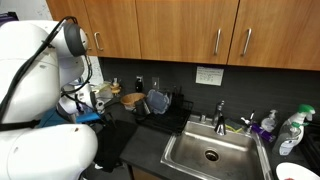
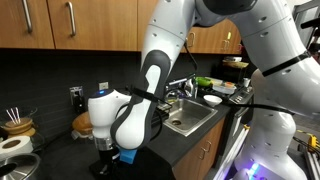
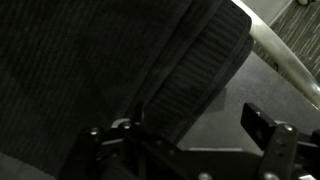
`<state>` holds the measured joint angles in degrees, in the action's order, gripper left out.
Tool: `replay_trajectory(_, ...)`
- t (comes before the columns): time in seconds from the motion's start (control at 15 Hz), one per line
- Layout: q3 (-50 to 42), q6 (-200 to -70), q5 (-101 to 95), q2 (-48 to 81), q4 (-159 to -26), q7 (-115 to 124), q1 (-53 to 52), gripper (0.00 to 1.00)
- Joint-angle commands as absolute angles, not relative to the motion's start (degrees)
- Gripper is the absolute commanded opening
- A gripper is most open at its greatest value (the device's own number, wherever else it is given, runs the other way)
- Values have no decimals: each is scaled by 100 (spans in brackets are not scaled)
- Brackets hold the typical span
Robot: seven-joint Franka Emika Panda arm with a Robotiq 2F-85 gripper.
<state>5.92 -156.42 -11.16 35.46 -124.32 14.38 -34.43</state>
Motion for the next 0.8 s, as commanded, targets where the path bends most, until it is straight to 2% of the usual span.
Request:
replay_trajectory(0.0, 446, -15874, -1149, 3172, -12897, 1622, -3420, 100)
replay_trajectory(0.73, 398, -15872, -1134, 3269, -12935, 1552, -3277, 100)
